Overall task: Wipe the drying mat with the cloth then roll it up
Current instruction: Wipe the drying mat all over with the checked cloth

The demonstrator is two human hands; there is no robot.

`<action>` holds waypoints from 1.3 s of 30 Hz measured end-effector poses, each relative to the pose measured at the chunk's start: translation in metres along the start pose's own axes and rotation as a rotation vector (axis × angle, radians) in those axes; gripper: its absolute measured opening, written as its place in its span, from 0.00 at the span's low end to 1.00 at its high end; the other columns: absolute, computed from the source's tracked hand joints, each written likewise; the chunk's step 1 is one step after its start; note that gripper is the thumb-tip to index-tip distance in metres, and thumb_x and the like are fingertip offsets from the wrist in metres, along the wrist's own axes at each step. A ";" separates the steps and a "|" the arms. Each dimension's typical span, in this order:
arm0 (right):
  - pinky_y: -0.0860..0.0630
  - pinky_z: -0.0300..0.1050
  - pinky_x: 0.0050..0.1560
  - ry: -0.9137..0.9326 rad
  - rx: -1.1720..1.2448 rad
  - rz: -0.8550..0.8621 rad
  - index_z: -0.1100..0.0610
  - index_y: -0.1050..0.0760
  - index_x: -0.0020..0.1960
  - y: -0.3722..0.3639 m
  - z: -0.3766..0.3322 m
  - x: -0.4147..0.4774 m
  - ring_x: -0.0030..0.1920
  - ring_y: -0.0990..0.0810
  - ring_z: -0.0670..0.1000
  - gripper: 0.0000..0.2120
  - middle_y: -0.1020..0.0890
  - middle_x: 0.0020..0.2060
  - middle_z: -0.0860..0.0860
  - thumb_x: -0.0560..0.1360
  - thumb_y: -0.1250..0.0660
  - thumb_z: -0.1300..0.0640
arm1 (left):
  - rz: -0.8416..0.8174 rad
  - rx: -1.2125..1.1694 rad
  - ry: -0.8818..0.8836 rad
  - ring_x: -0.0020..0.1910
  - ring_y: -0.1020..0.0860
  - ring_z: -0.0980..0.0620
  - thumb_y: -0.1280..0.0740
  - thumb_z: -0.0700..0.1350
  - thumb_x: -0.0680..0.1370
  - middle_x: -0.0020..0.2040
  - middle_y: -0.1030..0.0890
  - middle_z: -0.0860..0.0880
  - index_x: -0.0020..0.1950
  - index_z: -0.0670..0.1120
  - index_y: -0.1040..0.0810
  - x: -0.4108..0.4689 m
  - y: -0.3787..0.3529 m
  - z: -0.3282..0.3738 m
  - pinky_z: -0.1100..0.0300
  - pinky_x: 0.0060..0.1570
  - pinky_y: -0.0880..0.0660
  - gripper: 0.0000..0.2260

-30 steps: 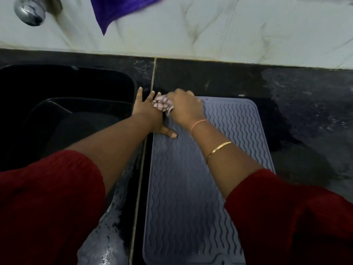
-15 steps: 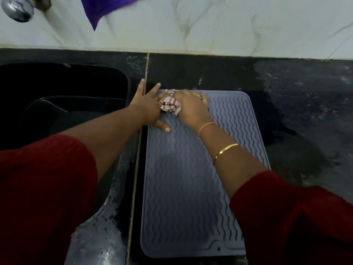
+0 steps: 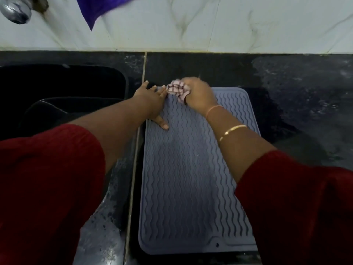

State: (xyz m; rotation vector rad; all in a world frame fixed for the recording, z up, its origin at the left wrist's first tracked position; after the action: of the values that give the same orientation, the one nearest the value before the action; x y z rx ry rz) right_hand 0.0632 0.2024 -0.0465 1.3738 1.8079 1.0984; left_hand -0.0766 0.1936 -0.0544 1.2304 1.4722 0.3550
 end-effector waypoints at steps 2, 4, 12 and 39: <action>0.31 0.56 0.63 -0.003 -0.072 -0.097 0.52 0.25 0.58 -0.013 -0.003 -0.004 0.61 0.27 0.58 0.15 0.22 0.57 0.54 0.72 0.36 0.61 | 0.011 0.003 -0.001 0.77 0.54 0.45 0.39 0.75 0.62 0.78 0.57 0.46 0.77 0.44 0.62 0.002 -0.002 -0.001 0.45 0.73 0.60 0.58; 0.37 0.58 0.63 -0.019 -0.080 -0.053 0.51 0.24 0.56 -0.021 -0.007 -0.031 0.61 0.28 0.57 0.14 0.22 0.56 0.52 0.71 0.37 0.61 | 0.048 -0.015 -0.004 0.77 0.53 0.45 0.37 0.72 0.65 0.78 0.57 0.46 0.77 0.44 0.62 0.003 -0.005 -0.003 0.45 0.73 0.59 0.55; 0.37 0.49 0.60 -0.014 0.069 -0.159 0.51 0.20 0.48 -0.021 -0.019 -0.146 0.53 0.25 0.54 0.13 0.18 0.49 0.49 0.67 0.35 0.64 | 0.091 -0.065 0.003 0.77 0.52 0.46 0.39 0.75 0.62 0.78 0.56 0.47 0.77 0.45 0.61 -0.001 -0.009 -0.002 0.42 0.72 0.61 0.57; 0.28 0.56 0.58 -0.060 -0.047 -0.217 0.53 0.21 0.49 -0.021 -0.043 -0.149 0.56 0.24 0.58 0.09 0.20 0.51 0.54 0.71 0.35 0.62 | 0.071 -0.546 -0.063 0.76 0.59 0.47 0.52 0.64 0.79 0.78 0.58 0.54 0.76 0.61 0.53 -0.052 -0.054 0.042 0.30 0.60 0.72 0.26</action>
State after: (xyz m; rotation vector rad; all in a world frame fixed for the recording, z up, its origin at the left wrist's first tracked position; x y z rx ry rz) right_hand 0.0581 0.0460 -0.0469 1.1405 1.8263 0.9688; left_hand -0.0754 0.1117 -0.0815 0.8434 1.1717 0.7069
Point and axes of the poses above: each hand's wrist, its own x-axis towards the middle knuckle, its own y-axis out of the back of the hand, z = x × y, the point moved 2 cm from there along x, towards the middle knuckle
